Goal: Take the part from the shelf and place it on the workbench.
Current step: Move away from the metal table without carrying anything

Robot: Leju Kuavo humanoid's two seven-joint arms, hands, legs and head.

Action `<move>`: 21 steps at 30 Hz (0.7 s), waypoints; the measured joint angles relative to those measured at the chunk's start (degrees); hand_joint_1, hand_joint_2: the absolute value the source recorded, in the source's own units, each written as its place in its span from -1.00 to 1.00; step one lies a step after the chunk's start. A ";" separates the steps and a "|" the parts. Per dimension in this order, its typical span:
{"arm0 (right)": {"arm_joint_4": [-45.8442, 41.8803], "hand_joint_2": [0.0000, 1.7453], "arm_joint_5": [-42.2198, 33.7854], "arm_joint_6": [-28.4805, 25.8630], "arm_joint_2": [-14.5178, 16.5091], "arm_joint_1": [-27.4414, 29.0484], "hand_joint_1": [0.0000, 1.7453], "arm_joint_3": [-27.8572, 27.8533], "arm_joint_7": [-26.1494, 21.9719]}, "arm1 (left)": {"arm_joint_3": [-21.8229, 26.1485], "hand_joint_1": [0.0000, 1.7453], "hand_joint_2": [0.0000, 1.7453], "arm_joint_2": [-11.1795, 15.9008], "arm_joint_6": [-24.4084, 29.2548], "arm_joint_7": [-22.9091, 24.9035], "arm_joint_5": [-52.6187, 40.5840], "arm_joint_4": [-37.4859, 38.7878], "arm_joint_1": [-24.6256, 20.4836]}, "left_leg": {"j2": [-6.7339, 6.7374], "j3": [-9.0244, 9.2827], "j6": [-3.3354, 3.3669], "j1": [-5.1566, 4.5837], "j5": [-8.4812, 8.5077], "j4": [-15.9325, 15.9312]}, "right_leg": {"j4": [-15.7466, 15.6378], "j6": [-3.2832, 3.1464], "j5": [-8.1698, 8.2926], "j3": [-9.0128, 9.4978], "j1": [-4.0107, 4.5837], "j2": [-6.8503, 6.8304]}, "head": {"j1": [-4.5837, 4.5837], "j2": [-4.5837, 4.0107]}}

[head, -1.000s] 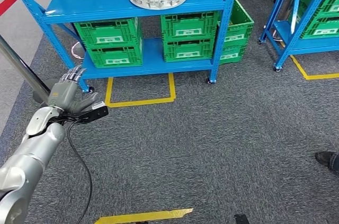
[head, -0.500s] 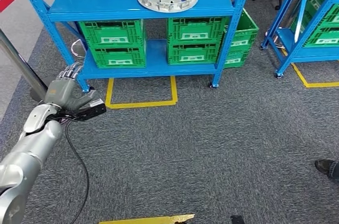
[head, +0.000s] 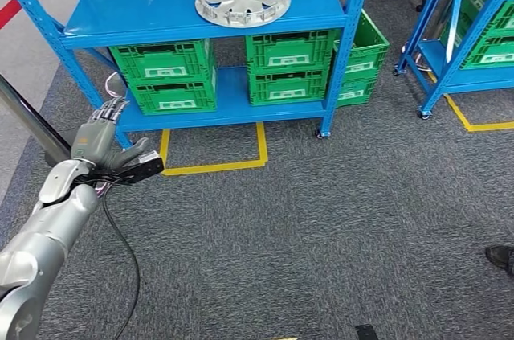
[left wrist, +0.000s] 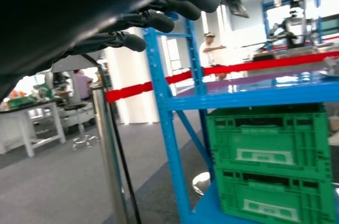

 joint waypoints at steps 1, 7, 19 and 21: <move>0.00 -1.00 -0.01 0.00 0.00 0.05 -1.00 0.00 0.01 | -0.01 -1.00 -1.00 0.01 -0.01 0.01 0.00 0.04 0.11 | 0.00 -0.65 -0.02 0.12 1.44 -0.17 | 0.01 0.05 -0.41 0.54 0.00 0.03 | 0.00 0.00; 0.00 -1.00 0.03 0.00 0.02 -0.11 -1.00 0.01 0.00 | -0.02 -1.00 -1.00 0.14 0.04 0.07 -0.05 0.14 -0.33 | 0.08 5.17 1.45 -0.23 9.11 -15.78 | -0.29 1.57 -2.70 3.19 0.24 0.19 | 0.08 0.00; 0.00 -1.00 -0.01 0.02 0.00 0.11 -1.00 0.00 0.09 | -0.02 -1.00 -1.00 -0.27 0.22 0.88 -0.20 0.31 -0.14 | -0.10 11.30 3.61 -0.93 4.35 -16.67 | 6.82 1.95 0.07 -6.80 0.36 -0.14 | 0.42 0.02; 0.00 -1.00 -0.02 0.01 0.00 0.08 -1.00 0.00 0.09 | -0.02 -1.00 -1.00 -0.28 0.28 0.92 -0.26 0.37 -0.30 | -0.11 12.35 3.08 -1.02 3.09 -16.80 | 1.72 1.36 1.75 -4.74 0.67 -0.22 | 0.41 0.02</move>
